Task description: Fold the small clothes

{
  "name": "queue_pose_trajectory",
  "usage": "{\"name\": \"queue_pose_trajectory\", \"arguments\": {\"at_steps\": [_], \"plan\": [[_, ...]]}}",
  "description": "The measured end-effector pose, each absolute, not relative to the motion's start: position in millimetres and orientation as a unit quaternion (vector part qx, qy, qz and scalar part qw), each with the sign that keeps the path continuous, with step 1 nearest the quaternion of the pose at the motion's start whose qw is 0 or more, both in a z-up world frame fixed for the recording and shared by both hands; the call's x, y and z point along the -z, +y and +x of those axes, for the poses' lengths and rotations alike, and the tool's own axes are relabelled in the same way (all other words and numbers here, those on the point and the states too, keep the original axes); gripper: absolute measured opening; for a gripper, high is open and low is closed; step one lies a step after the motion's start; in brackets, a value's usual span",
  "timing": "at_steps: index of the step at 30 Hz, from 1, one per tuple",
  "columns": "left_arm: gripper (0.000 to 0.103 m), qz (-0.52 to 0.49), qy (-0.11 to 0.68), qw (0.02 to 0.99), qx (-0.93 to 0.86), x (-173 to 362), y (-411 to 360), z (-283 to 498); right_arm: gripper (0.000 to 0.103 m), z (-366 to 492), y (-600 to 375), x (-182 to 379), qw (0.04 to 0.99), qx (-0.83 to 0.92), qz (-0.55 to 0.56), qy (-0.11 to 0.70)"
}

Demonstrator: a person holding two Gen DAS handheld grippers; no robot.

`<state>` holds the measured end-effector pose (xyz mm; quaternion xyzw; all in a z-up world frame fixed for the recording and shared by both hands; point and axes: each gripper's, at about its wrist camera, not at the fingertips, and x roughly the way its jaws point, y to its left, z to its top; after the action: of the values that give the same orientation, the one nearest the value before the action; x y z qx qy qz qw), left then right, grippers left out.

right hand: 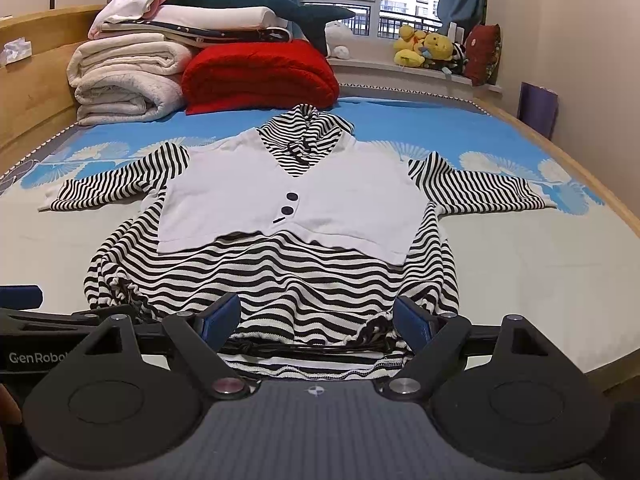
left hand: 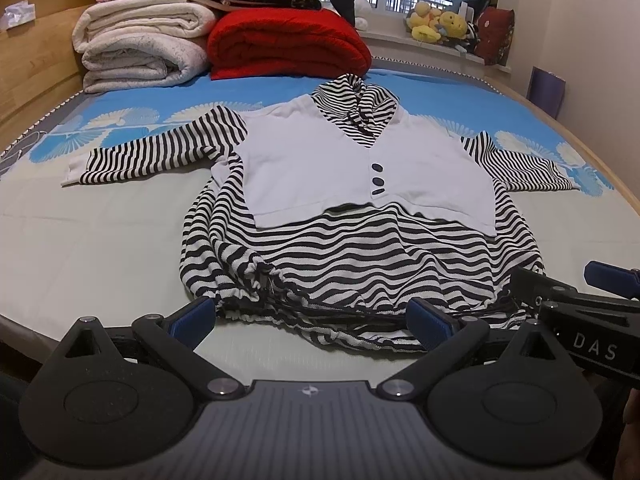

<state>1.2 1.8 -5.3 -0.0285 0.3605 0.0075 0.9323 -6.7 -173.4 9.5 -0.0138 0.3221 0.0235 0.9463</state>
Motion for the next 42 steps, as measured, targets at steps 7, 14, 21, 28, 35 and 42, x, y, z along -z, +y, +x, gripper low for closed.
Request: {"name": "queue_pose_trajectory", "arguments": {"at_steps": [7, 14, 21, 28, 35, 42], "plan": [[0.102, -0.022, 0.362, 0.932, -0.01, 4.1, 0.5, 1.5, 0.084, -8.2, -175.1, -8.2, 0.947, -0.024, -0.008, 0.321], [0.102, -0.017, 0.363, 0.932, -0.013, 3.0, 0.4, 1.7, 0.084, -6.8, -174.7, -8.4, 0.945, -0.021, -0.014, 0.325], [0.096, -0.021, 0.359, 0.933, -0.009, -2.9, 1.6, 1.8, 0.084, -5.7, -176.0, -8.3, 0.946, -0.019, -0.009, 0.325], [0.08, -0.012, 0.365, 0.931, -0.023, -30.5, 12.0, 14.0, 0.084, -1.3, -181.8, -10.4, 0.938, -0.012, 0.007, 0.346], [0.061, -0.011, 0.3, 0.954, -0.005, -79.4, 19.0, 74.6, 0.084, -1.3, -185.9, -16.0, 0.941, -0.011, 0.019, 0.338], [0.064, -0.015, 0.205, 0.978, -0.047, -124.7, 38.4, 162.3, 0.085, -9.5, -197.4, -39.3, 0.967, -0.034, 0.037, 0.249]]}}
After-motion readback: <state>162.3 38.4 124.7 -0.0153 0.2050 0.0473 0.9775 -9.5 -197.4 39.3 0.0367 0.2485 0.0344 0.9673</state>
